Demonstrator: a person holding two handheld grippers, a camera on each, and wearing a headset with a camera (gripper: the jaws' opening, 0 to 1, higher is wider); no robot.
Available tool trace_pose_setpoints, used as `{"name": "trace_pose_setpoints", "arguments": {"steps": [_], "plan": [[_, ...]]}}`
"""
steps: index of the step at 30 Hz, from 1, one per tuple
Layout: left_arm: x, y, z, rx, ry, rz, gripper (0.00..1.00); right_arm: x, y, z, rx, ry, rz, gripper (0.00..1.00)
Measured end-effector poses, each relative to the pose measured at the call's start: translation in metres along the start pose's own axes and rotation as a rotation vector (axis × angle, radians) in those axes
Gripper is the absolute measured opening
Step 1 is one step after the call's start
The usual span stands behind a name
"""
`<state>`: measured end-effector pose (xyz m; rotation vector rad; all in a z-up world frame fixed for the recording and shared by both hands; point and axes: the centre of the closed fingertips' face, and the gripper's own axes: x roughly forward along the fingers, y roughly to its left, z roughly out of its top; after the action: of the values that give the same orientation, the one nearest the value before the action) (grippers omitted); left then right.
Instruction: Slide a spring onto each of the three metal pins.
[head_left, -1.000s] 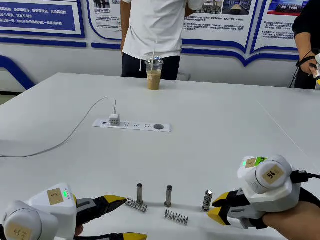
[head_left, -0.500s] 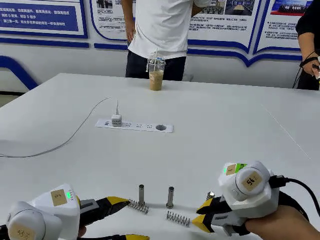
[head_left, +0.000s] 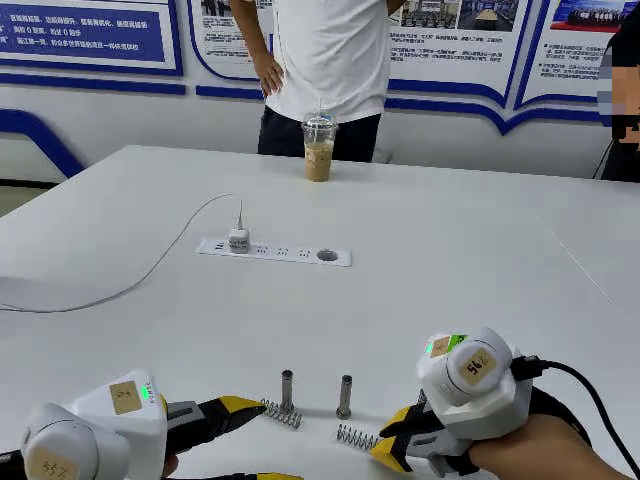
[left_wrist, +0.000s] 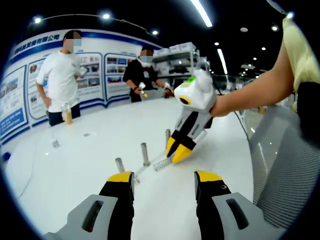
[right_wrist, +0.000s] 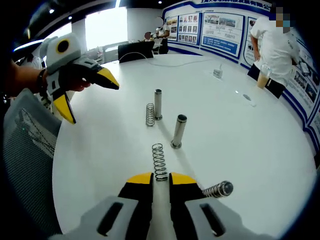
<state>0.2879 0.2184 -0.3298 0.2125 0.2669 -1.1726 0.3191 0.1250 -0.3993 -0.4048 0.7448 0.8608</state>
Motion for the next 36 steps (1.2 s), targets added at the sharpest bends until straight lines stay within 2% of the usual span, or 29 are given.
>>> {"name": "trace_pose_setpoints", "arguments": {"steps": [12, 24, 30, 36], "plan": [[0.003, -0.001, 0.0, 0.002, 0.001, -0.007, 0.49, 0.002, 0.0, -0.002, 0.016, 0.002, 0.003, 0.12], [0.013, -0.011, -0.001, 0.033, 0.022, -0.047, 0.48, -0.023, 0.009, 0.003, -0.023, 0.001, 0.008, 0.11], [0.024, -0.023, 0.0, 0.093, 0.046, -0.093, 0.47, -0.037, 0.025, 0.014, -0.053, -0.003, 0.05, 0.11], [0.031, -0.029, 0.002, 0.132, 0.056, -0.117, 0.46, -0.047, 0.043, 0.024, -0.104, 0.017, 0.094, 0.11]]}}
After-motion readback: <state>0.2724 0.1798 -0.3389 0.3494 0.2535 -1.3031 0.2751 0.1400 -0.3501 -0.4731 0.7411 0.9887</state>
